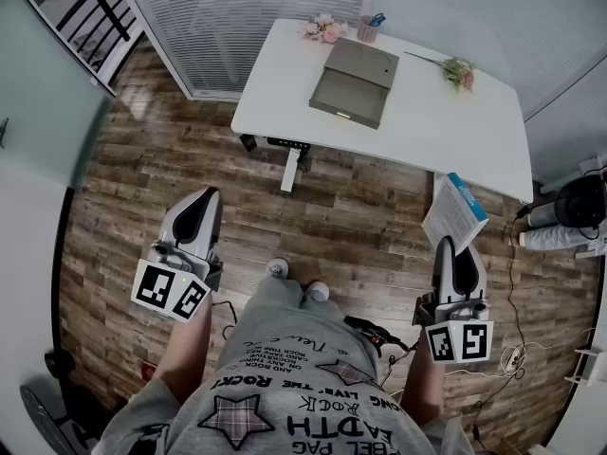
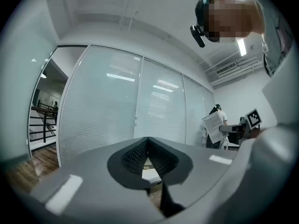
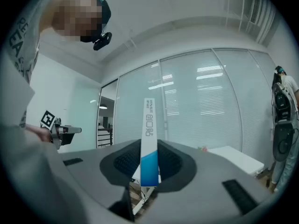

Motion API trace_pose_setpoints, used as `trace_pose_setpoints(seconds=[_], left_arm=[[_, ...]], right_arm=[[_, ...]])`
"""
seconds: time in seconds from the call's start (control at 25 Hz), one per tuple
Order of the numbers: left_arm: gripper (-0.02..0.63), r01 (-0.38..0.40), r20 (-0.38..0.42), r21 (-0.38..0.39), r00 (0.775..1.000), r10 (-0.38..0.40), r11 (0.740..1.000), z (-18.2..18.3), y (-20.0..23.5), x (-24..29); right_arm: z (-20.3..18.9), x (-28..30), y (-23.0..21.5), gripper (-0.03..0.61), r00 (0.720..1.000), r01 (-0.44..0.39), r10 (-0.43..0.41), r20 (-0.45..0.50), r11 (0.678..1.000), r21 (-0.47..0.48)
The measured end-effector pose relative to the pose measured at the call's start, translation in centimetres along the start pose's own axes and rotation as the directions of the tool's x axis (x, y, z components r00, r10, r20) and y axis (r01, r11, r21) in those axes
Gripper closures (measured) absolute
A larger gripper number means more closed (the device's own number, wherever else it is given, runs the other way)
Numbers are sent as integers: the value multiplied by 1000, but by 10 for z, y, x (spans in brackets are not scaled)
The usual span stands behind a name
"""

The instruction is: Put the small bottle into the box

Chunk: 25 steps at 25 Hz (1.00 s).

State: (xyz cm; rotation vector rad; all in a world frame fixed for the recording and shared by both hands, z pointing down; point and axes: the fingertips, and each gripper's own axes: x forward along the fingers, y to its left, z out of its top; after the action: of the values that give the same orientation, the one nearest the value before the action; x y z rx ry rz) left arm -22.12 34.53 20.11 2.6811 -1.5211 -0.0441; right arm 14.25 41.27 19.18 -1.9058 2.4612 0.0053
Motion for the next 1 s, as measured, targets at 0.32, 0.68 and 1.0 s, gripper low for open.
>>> trace_pose_setpoints(seconds=[0.32, 0.68, 1.0], left_arm=[[603, 21, -11, 4, 1000, -21, 1000, -6, -1, -1], [603, 37, -14, 7, 999, -37, 999, -9, -14, 1], [603, 38, -8, 19, 999, -38, 999, -7, -23, -2]], right_arm=[[3, -7, 2, 482, 1000, 13, -13, 3, 1000, -5], [7, -16, -2, 483, 1000, 10, -10, 14, 1000, -6], [18, -24, -2, 483, 997, -12, 10, 79, 1000, 28]])
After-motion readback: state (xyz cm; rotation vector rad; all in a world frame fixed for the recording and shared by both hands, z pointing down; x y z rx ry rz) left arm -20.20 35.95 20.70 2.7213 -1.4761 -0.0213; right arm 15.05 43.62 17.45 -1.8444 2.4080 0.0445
